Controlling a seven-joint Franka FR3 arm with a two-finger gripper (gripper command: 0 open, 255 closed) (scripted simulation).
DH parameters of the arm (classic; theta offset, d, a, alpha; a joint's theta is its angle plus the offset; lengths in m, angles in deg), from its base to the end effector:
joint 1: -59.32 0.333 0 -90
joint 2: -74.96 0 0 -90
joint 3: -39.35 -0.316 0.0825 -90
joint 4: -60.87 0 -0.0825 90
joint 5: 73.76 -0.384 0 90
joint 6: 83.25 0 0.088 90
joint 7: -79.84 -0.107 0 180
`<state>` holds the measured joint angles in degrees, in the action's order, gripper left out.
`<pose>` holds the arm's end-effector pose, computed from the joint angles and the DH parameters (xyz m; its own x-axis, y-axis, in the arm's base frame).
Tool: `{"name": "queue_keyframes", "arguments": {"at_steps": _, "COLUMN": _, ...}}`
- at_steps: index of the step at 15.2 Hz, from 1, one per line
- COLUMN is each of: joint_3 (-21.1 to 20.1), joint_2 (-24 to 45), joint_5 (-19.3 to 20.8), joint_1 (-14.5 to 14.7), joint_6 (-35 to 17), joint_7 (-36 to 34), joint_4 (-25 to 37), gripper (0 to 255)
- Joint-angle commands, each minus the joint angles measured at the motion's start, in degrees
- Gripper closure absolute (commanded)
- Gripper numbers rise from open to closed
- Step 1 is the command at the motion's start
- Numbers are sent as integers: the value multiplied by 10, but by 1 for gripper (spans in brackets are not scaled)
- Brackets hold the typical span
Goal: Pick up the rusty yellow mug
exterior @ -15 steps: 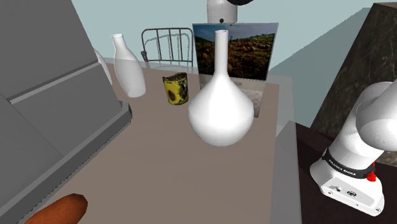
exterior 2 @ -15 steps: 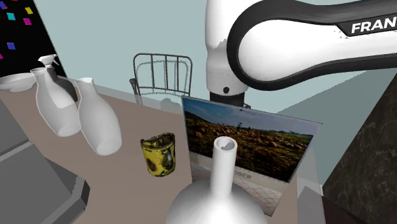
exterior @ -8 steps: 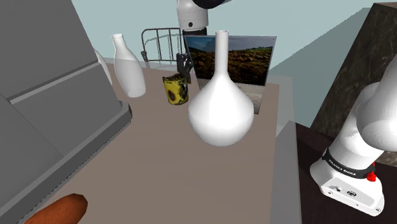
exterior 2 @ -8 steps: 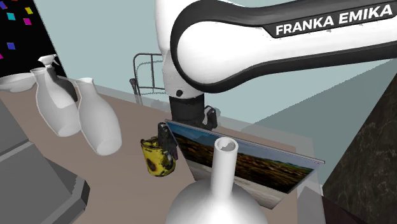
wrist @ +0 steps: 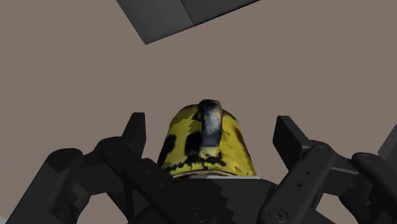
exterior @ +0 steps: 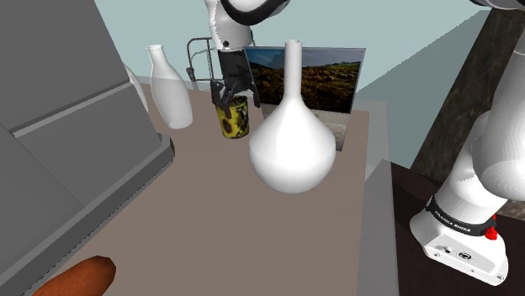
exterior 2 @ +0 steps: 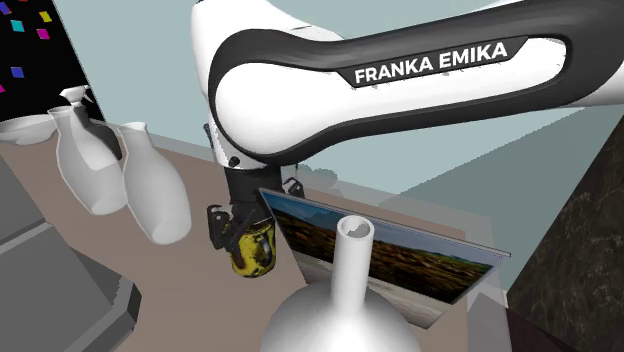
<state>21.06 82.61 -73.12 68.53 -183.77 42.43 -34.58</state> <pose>0.5356 0.2670 0.5215 0.9840 -0.1715 -0.0491 -0.1717 -0.9851 -0.0013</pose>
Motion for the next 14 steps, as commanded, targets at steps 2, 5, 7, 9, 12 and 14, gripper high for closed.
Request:
{"name": "queue_keyframes", "arguments": {"at_steps": 2, "joint_3": 0, "joint_2": 3, "joint_5": 1, "joint_1": 0, "joint_6": -24, "joint_7": 0, "joint_4": -21, "gripper": 0}}
{"name": "queue_keyframes", "arguments": {"at_steps": 5, "joint_3": 0, "joint_2": 4, "joint_5": 1, "joint_1": 0, "joint_6": -36, "joint_7": 0, "joint_4": -32, "gripper": 0}}
{"name": "queue_keyframes", "arguments": {"at_steps": 7, "joint_3": 1, "joint_2": 3, "joint_5": 1, "joint_1": -1, "joint_6": -38, "joint_7": 1, "joint_4": -34, "gripper": 255}}
{"name": "queue_keyframes", "arguments": {"at_steps": 9, "joint_3": 1, "joint_2": 3, "joint_5": 1, "joint_1": -1, "joint_6": -37, "joint_7": 1, "joint_4": -34, "gripper": 255}}
{"name": "queue_keyframes", "arguments": {"at_steps": 12, "joint_3": 1, "joint_2": 3, "joint_5": 1, "joint_1": -1, "joint_6": -37, "joint_7": 1, "joint_4": -34, "gripper": 255}}
{"name": "queue_keyframes", "arguments": {"at_steps": 14, "joint_3": 1, "joint_2": 3, "joint_5": 1, "joint_1": -1, "joint_6": -37, "joint_7": 1, "joint_4": -34, "gripper": 255}}
